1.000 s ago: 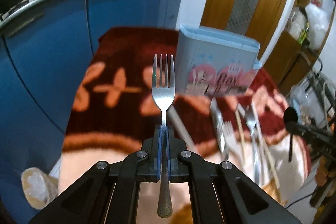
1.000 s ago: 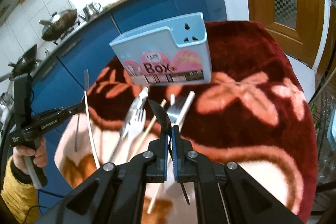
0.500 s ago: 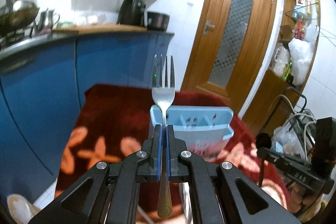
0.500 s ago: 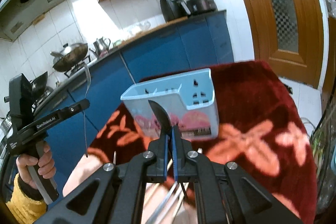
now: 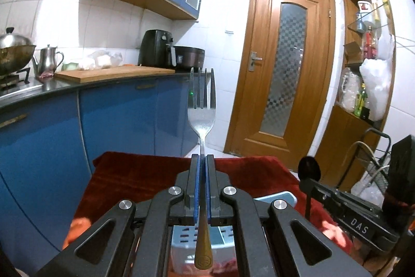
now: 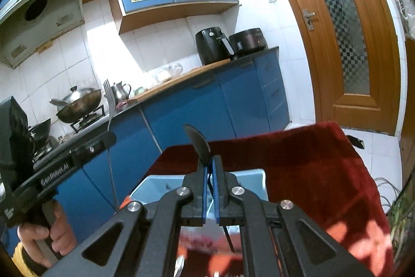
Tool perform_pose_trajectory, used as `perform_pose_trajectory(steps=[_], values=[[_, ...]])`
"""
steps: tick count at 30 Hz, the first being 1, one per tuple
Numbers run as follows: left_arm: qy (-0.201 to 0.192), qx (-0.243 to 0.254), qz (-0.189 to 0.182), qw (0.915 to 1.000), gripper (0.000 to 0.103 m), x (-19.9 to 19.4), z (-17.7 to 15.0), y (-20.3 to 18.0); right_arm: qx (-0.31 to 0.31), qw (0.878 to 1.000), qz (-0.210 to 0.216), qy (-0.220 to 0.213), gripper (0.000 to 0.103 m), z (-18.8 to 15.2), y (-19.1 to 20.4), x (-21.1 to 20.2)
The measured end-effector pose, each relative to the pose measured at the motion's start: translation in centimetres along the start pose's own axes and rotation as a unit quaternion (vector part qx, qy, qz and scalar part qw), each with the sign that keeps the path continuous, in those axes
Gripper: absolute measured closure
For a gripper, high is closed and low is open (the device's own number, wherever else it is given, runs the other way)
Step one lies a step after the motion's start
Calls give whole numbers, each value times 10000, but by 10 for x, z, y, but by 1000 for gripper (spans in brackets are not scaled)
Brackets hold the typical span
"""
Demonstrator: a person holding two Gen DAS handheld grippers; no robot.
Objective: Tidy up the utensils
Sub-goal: 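Lift the fork and spoon and lower both into the blue caddy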
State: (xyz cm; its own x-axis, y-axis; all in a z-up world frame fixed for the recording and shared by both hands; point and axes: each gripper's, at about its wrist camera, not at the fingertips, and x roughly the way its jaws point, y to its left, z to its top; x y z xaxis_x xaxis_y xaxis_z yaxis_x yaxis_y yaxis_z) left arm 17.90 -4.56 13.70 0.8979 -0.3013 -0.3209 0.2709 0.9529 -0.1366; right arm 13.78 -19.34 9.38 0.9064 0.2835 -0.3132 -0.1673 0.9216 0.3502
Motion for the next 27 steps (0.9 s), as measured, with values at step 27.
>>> perform_pose_trajectory(steps=[27], values=[[-684, -517, 50, 9963, 100, 47, -20, 4, -267, 9994, -51, -227, 98, -10, -16, 54]])
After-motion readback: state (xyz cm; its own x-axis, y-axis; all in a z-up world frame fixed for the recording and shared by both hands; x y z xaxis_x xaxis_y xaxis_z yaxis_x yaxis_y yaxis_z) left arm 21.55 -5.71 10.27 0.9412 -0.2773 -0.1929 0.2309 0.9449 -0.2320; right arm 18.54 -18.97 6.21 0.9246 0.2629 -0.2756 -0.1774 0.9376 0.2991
